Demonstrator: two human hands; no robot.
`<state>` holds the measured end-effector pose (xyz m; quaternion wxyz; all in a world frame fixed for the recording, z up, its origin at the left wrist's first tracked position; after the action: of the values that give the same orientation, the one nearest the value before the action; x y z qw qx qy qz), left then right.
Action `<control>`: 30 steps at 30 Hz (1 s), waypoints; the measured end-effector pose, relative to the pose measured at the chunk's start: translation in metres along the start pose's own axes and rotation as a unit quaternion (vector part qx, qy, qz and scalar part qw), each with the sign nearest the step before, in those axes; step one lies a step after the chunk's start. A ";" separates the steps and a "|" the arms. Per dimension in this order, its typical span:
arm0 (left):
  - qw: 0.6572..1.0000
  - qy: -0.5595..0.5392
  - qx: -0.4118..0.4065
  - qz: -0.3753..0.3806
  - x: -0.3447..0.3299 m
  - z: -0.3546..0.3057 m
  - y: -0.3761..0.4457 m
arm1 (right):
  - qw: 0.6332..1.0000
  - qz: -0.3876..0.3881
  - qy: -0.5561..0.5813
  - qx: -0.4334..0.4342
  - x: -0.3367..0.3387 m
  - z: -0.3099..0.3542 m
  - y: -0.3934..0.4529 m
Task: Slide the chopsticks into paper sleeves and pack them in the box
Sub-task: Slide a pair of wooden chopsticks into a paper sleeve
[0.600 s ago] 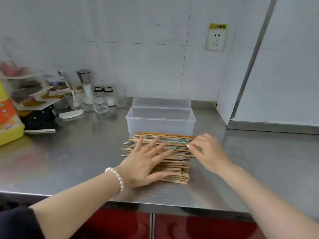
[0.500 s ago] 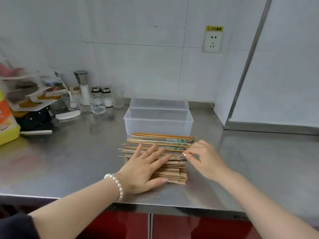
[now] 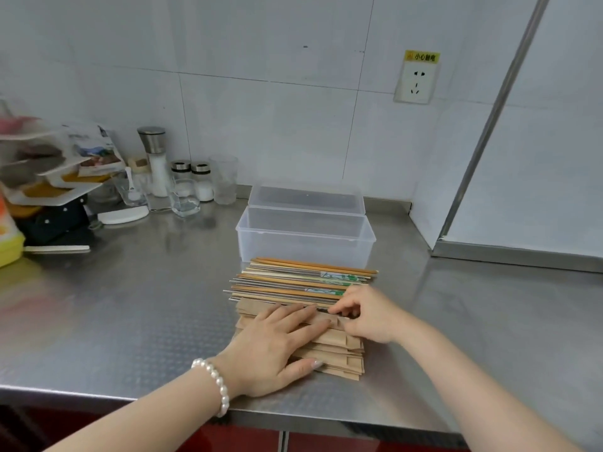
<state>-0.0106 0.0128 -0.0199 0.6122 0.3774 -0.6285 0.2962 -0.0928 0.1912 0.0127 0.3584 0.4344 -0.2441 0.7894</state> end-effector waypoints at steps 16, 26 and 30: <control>0.999 0.028 -0.004 -0.023 -0.002 -0.002 -0.001 | 0.998 -0.043 0.039 -0.020 -0.005 -0.009 0.003; 0.999 -0.014 0.042 0.008 -0.004 -0.002 -0.001 | 0.995 -0.074 0.063 -0.022 -0.006 -0.013 -0.002; 0.998 -0.030 0.051 0.010 -0.001 -0.003 -0.001 | 0.999 -0.021 -0.003 -0.048 -0.004 -0.011 0.001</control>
<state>-0.0084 0.0152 -0.0208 0.5701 0.4106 -0.6344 0.3224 -0.0982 0.1970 0.0035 0.3945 0.4245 -0.2732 0.7678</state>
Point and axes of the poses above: each hand's wrist, its own y-axis towards the middle knuckle, its own x-axis out of the back of the hand, z = x × y, the point moved 2 cm from there along y, towards the middle knuckle, and after that the axes turned 6 degrees about z, right-handed, at the moved point
